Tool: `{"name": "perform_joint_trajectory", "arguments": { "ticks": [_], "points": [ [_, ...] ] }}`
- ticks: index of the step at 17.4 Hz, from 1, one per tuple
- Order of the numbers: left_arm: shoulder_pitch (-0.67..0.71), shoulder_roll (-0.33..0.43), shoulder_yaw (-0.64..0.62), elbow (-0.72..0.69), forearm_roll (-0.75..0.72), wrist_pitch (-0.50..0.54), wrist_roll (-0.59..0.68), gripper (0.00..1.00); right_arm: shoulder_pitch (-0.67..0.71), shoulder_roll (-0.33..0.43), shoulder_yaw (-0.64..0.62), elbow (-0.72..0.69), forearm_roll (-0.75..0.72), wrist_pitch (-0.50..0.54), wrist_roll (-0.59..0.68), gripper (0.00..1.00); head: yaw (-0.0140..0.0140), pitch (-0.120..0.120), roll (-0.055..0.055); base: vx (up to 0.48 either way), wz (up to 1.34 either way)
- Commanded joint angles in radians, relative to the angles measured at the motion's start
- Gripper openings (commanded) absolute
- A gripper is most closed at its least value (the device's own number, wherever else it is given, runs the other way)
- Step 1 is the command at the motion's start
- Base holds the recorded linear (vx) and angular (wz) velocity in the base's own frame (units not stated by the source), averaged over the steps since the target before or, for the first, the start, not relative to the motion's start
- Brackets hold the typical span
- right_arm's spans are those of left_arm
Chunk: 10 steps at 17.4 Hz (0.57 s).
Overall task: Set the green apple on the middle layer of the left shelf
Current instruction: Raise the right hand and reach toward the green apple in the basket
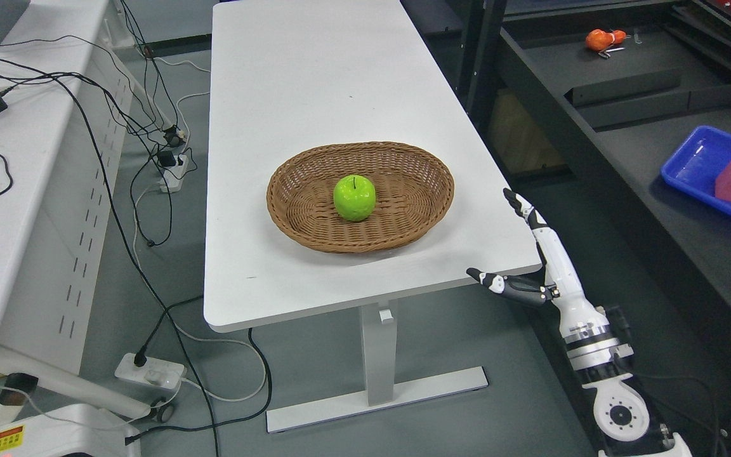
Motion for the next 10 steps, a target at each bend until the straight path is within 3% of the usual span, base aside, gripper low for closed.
{"name": "perform_joint_trajectory", "arguments": {
  "ticks": [1,5,10],
  "points": [
    [0.0,0.017,0.0,0.0,0.0,-0.001,0.001,1.0,-0.136,-0.104,0.09,-0.004,0.095,0.002,0.077,1.0,0.0,0.0,0.0,0.089,0.03],
    [0.0,0.017,0.0,0.0,0.0,0.0,0.001,1.0,-0.236,-0.127,0.234,0.011,0.1,-0.003,0.106,1.0,0.0,0.0,0.0,0.134,0.01],
    [0.0,0.017,0.0,0.0,0.0,-0.001,0.0,1.0,-0.256,-0.107,0.366,0.065,0.098,-0.013,0.137,1.0,0.0,0.0,0.0,0.203,0.03]
  ]
}}
